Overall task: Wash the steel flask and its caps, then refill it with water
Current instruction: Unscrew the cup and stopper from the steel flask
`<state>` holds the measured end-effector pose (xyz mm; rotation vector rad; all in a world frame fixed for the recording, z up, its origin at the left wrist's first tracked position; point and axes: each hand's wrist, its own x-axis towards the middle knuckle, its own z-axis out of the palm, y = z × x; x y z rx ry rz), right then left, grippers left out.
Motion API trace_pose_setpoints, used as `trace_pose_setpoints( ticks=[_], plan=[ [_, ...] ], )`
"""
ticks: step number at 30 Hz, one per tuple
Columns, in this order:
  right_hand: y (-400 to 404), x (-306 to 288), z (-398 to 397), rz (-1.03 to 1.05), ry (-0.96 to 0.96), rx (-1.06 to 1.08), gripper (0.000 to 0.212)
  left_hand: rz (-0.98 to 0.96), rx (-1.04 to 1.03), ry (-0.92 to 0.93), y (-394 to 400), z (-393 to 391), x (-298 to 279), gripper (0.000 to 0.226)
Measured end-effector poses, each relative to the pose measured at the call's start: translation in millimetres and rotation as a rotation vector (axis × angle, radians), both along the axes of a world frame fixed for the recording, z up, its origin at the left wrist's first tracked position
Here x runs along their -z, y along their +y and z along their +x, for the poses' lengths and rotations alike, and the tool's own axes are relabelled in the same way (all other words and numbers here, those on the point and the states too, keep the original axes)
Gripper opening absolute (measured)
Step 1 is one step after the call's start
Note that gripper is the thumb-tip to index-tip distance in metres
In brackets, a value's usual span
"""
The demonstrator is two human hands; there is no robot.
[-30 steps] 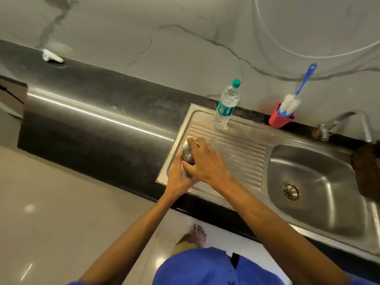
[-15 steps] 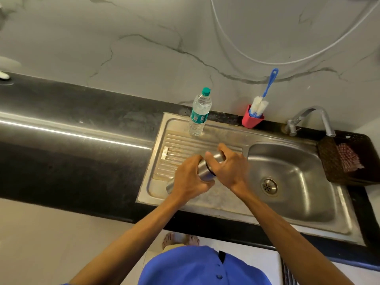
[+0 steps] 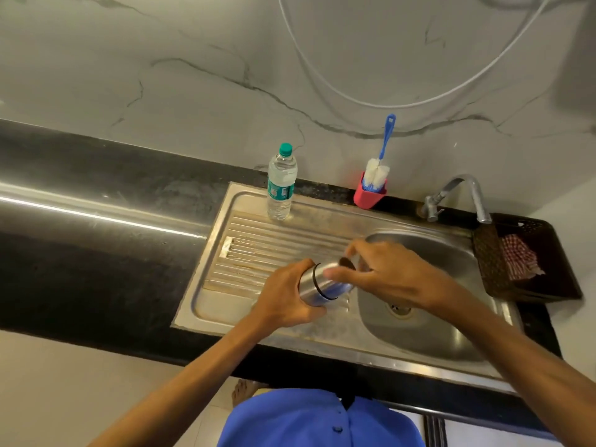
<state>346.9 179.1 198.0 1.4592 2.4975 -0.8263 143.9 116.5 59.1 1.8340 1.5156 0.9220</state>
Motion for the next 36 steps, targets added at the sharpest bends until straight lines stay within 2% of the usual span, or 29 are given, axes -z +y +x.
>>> trace_pose_setpoints(
  ticks=[1, 2, 3, 5, 6, 7, 9, 10, 11, 12, 14, 15, 17, 18, 20, 21, 22, 24, 26, 28, 29, 32, 36],
  plan=[
    [1.5, 5.8, 4.1, 0.007, 0.008, -0.038, 0.067, 0.011, -0.019, 0.023, 0.1, 7.6, 1.1, 0.049],
    [2.2, 7.6, 9.7, -0.027, 0.103, -0.105, 0.052, 0.015, -0.046, 0.035, -0.2, 13.9, 2.9, 0.049],
    [3.9, 5.8, 17.0, -0.068, 0.208, -0.196, 0.050, 0.013, -0.080, 0.037, -0.3, 19.8, 4.5, 0.049],
    [8.4, 2.9, 31.8, -0.140, 0.374, -0.269, 0.074, 0.023, -0.148, 0.035, -1.9, 29.2, 9.1, 0.050],
    [7.0, 4.6, 36.4, -0.105, 0.387, -0.192, 0.078, 0.039, -0.178, 0.040, -3.0, 35.1, 10.4, 0.051],
    [5.8, 7.8, 38.0, -0.025, 0.313, -0.088, 0.075, 0.052, -0.206, 0.048, -3.8, 41.4, 10.6, 0.051],
    [10.8, 13.4, 36.7, 0.136, 0.017, -0.066, 0.067, 0.064, -0.254, 0.068, -3.0, 52.3, 9.0, 0.052],
    [16.1, 16.6, 38.2, 0.098, 0.032, -0.105, 0.059, 0.065, -0.273, 0.080, -1.7, 55.9, 8.8, 0.052],
    [19.6, 15.2, 39.3, -0.003, 0.133, -0.159, 0.047, 0.062, -0.289, 0.087, -0.6, 58.2, 8.6, 0.054],
    [24.8, 12.0, 40.9, -0.073, 0.247, -0.232, 0.047, 0.057, -0.308, 0.085, 0.5, 58.8, 9.2, 0.055],
    [32.2, 12.1, 46.4, -0.085, 0.415, -0.296, 0.067, 0.040, -0.339, 0.073, 2.3, 59.8, 10.2, 0.055],
    [29.9, 11.5, 44.9, -0.038, 0.425, -0.205, 0.066, 0.034, -0.348, 0.067, 3.1, 60.7, 8.8, 0.054],
    [28.4, 11.8, 35.3, 0.089, 0.245, -0.054, 0.056, 0.030, -0.357, 0.056, 4.2, 63.5, 4.9, 0.053],
    [29.3, 13.6, 32.7, 0.115, 0.159, -0.071, 0.052, 0.029, -0.354, 0.056, 4.7, 64.1, 4.6, 0.054],
    [31.4, 11.1, 33.1, 0.056, 0.207, -0.178, 0.036, 0.028, -0.356, 0.055, 2.9, 63.2, 6.6, 0.057],
    [34.6, 9.3, 35.5, 0.028, 0.279, -0.233, 0.041, 0.027, -0.367, 0.054, 1.7, 61.7, 7.5, 0.057],
    [37.1, 9.6, 39.0, -0.011, 0.338, -0.246, 0.055, 0.023, -0.379, 0.053, 1.3, 60.0, 8.2, 0.057],
    [33.8, 11.5, 38.8, -0.083, 0.293, -0.102, 0.067, 0.024, -0.389, 0.065, 0.8, 57.2, 7.7, 0.057],
    [30.2, 18.9, 31.9, -0.068, 0.155, -0.059, 0.057, 0.031, -0.365, 0.096, 0.1, 55.3, 7.3, 0.058],
    [29.4, 19.9, 27.7, -0.059, 0.192, -0.155, 0.036, 0.036, -0.340, 0.104, -2.1, 51.2, 8.6, 0.060],
    [30.2, 16.2, 26.8, -0.045, 0.227, -0.222, 0.035, 0.037, -0.334, 0.100, -3.5, 48.4, 9.6, 0.058],
    [33.9, 13.1, 24.8, 0.014, 0.366, -0.362, 0.056, 0.016, -0.348, 0.041, -7.3, 35.9, 12.2, 0.054],
    [34.3, 13.5, 15.7, 0.070, 0.546, -0.260, 0.073, -0.017, -0.426, -0.108, -14.9, 8.7, 12.1, 0.054]
  ],
)
